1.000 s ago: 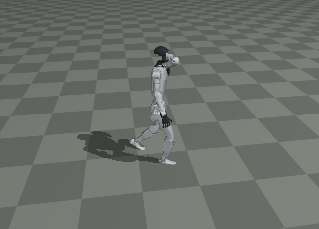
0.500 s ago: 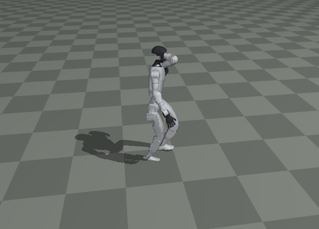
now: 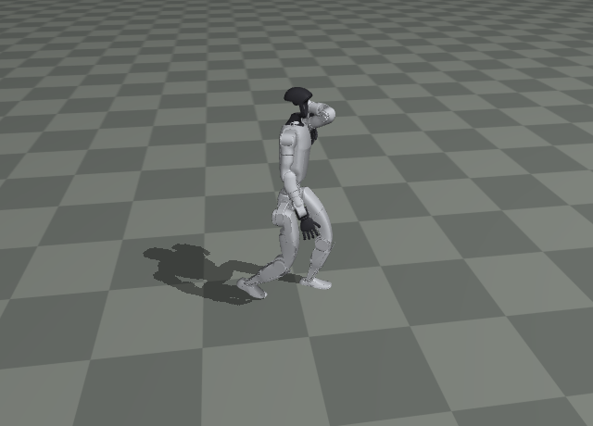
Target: Walk
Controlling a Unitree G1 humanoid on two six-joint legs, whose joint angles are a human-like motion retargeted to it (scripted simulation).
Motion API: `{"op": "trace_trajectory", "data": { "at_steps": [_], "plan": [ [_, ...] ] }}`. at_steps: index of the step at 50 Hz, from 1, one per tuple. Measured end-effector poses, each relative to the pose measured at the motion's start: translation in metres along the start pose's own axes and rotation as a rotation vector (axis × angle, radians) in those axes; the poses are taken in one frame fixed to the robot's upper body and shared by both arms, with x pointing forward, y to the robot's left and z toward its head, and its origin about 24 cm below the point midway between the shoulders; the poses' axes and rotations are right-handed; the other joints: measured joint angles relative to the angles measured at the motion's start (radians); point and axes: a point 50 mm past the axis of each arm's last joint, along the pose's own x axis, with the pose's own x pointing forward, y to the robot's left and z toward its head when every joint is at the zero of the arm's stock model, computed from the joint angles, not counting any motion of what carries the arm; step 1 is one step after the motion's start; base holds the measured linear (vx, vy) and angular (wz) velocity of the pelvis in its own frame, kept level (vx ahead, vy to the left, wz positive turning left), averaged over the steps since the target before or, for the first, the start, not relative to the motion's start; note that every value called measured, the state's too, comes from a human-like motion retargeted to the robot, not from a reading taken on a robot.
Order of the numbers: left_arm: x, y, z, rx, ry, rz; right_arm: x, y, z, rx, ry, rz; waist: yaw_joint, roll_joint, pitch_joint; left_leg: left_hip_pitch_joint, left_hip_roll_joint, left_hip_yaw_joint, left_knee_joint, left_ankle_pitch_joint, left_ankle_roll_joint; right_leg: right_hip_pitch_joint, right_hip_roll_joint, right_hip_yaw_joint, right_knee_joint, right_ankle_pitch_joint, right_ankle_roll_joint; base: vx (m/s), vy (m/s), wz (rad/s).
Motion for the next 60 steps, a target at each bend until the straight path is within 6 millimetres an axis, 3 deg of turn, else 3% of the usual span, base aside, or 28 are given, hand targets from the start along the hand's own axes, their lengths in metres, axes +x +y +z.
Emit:
{"op": "trace_trajectory", "data": {
  "at_steps": [3, 7, 14, 22, 30, 35, 44, 53, 55, 60],
  "plan": [
    [0.000, -0.001, 0.000, 0.003, 0.001, 0.003, -0.001, 0.006, -0.009, 0.012, 0.029, 0.021, -0.016, -0.005, -0.011, 0.041, -0.020, 0.003, 0.009, -0.044, 0.030, -0.020, -0.031, -0.018, 0.115, 0.111, 0.022, 0.40, 0.15, -0.15],
    [-0.001, -0.002, -0.001, -0.011, -0.037, -0.005, -0.001, -0.006, -0.009, -0.012, 0.043, 0.028, -0.044, -0.003, 0.002, 0.166, -0.072, 0.039, -0.113, -0.053, 0.065, -0.121, -0.118, -0.024, 0.315, 0.187, 0.020, 0.36, 0.15, -0.36],
    [-0.003, -0.001, -0.002, 0.005, -0.069, 0.049, -0.001, -0.012, 0.002, -0.016, 0.007, 0.031, -0.109, -0.023, 0.033, 0.319, -0.135, 0.066, -0.219, -0.091, 0.081, -0.304, -0.220, -0.053, 0.440, 0.061, -0.029, 0.32, 0.08, -0.22],
    [-0.005, -0.001, -0.003, 0.002, -0.117, 0.103, 0.000, -0.011, 0.010, -0.004, -0.028, 0.035, -0.183, -0.036, 0.061, 0.480, -0.188, 0.054, -0.340, -0.119, 0.076, -0.473, -0.262, -0.081, 0.239, -0.003, -0.004, 0.32, 0.00, -0.06],
    [-0.006, -0.002, -0.005, -0.010, -0.148, 0.105, 0.000, 0.000, -0.001, 0.029, 0.019, 0.061, -0.212, -0.029, 0.069, 0.610, -0.188, 0.025, -0.447, -0.135, 0.065, -0.556, -0.228, -0.091, -0.103, 0.055, 0.078, 0.33, -0.06, -0.06],
    [-0.005, -0.002, -0.004, -0.009, -0.145, 0.084, -0.001, 0.007, -0.012, 0.046, 0.069, 0.083, -0.203, -0.026, 0.052, 0.662, -0.168, 0.024, -0.473, -0.151, 0.054, -0.565, -0.201, -0.094, -0.230, 0.097, 0.097, 0.34, -0.10, -0.18],
    [-0.002, -0.003, -0.002, 0.000, -0.075, 0.003, -0.003, 0.010, -0.029, 0.063, 0.141, 0.100, -0.161, -0.002, 0.009, 0.722, -0.118, -0.050, -0.369, -0.098, 0.009, -0.482, -0.121, -0.091, -0.200, 0.198, 0.046, 0.38, -0.13, -0.34],
    [0.002, -0.004, 0.002, 0.035, 0.044, -0.051, -0.004, 0.015, -0.031, 0.061, 0.136, 0.094, -0.117, -0.040, -0.005, 0.653, -0.053, -0.021, 0.044, 0.121, -0.046, -0.362, -0.065, -0.042, -0.103, 0.073, -0.027, 0.41, -0.14, -0.35],
    [0.003, -0.003, 0.002, 0.036, 0.066, -0.055, -0.003, 0.001, -0.023, 0.035, 0.102, 0.050, -0.112, -0.037, 0.016, 0.586, -0.018, 0.001, 0.197, 0.112, -0.033, -0.300, -0.051, -0.042, -0.129, 0.048, -0.038, 0.35, -0.11, -0.23],
    [0.003, 0.000, 0.002, 0.032, 0.069, -0.035, -0.001, -0.011, -0.008, -0.005, 0.050, 0.000, -0.084, -0.015, 0.056, 0.425, 0.064, 0.026, 0.388, -0.002, 0.016, -0.198, -0.002, -0.052, -0.160, 0.003, -0.047, 0.32, -0.06, -0.31]
  ]
}}
